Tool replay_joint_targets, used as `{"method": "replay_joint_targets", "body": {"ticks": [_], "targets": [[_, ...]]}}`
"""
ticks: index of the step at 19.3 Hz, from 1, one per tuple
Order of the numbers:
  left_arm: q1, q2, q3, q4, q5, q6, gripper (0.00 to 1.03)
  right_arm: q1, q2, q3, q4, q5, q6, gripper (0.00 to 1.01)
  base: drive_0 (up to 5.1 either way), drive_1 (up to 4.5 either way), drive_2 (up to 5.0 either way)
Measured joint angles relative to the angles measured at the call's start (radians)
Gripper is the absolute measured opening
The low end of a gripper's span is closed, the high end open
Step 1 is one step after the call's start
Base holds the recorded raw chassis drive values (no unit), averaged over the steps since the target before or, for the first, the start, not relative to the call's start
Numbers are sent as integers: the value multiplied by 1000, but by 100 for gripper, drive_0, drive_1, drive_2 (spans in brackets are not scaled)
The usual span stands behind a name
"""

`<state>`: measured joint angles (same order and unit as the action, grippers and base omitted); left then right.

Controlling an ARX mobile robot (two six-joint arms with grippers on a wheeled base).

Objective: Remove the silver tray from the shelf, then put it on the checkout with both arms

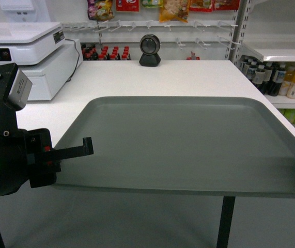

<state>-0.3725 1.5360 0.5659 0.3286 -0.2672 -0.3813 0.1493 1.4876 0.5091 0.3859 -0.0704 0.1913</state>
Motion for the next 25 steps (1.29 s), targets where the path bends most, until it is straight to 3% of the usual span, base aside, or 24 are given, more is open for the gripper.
{"method": "replay_joint_targets", "body": {"ticks": [20, 25], "targets": [[0, 0, 0, -1, -2, 0, 3, 0, 0, 0, 2, 0, 0, 2, -6, 410, -423], [0, 0, 0, -1, 1, 0, 3, 0, 2, 2, 0, 0, 0, 2, 0, 0, 0]]}}
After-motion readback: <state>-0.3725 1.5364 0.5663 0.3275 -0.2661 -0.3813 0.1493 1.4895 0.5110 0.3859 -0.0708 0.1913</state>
